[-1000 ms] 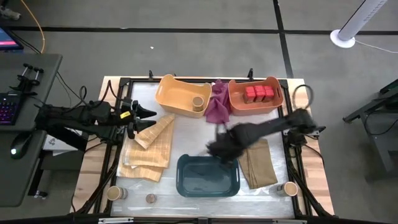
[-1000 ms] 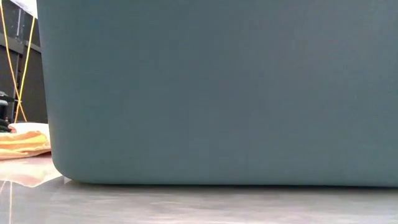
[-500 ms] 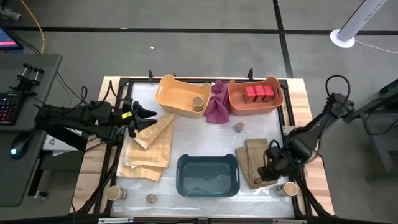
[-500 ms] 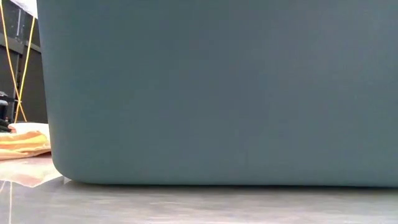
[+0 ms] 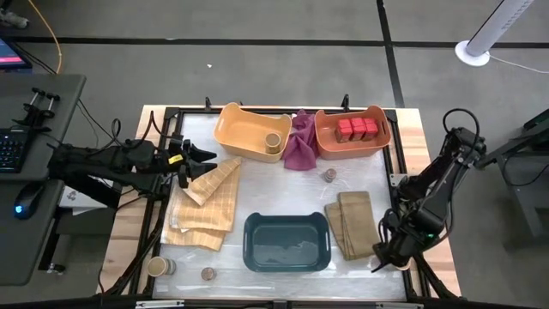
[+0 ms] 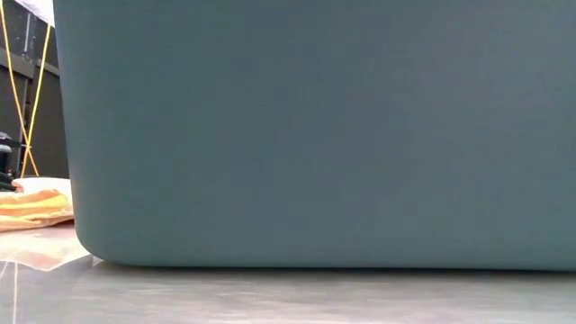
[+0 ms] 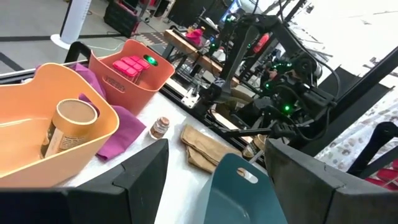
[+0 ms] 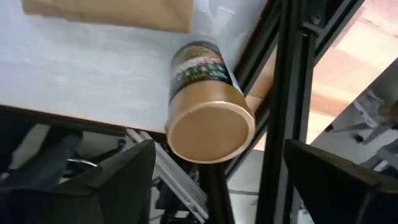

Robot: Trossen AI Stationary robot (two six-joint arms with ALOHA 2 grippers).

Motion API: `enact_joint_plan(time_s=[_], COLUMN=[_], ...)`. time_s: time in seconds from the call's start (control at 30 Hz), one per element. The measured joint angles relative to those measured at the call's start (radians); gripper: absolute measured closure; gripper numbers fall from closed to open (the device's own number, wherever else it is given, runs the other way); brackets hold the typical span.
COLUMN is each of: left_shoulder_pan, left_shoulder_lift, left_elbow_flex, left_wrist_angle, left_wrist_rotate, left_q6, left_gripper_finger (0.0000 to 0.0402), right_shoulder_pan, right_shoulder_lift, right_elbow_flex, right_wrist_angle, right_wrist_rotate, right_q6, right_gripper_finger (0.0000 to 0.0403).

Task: Sort spices by type
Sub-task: Put the right brown seasoning bottle into the yellow bin

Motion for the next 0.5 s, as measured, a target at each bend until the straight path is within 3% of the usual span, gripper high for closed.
enact_joint_plan(time_s=[0.1, 0.27, 0.5], left_shoulder_pan=[0.000, 0.000, 0.000], left_shoulder_lift=[0.000, 0.000, 0.000], left_elbow_flex=[0.000, 0.000, 0.000], left_wrist_angle=[0.000, -0.001, -0.001], left_wrist_rotate=[0.000, 0.000, -0.005], left_q6=[0.001, 0.001, 0.002], left_gripper_finger=[0.0152, 0.0152, 0.0152], right_shoulder_pan=[0.004, 0.001, -0.022], right_shoulder_lift=[0.010, 0.076, 0.153], right_elbow_flex=[0.000, 0.000, 0.000], right_wrist_angle=[0.021, 0.059, 0.053], right_wrist_rotate=[-0.006, -0.117, -0.176], right_q6=[-0.027, -0.204, -0.406], right_gripper_finger=[0.0053, 0.0053, 0.0053])
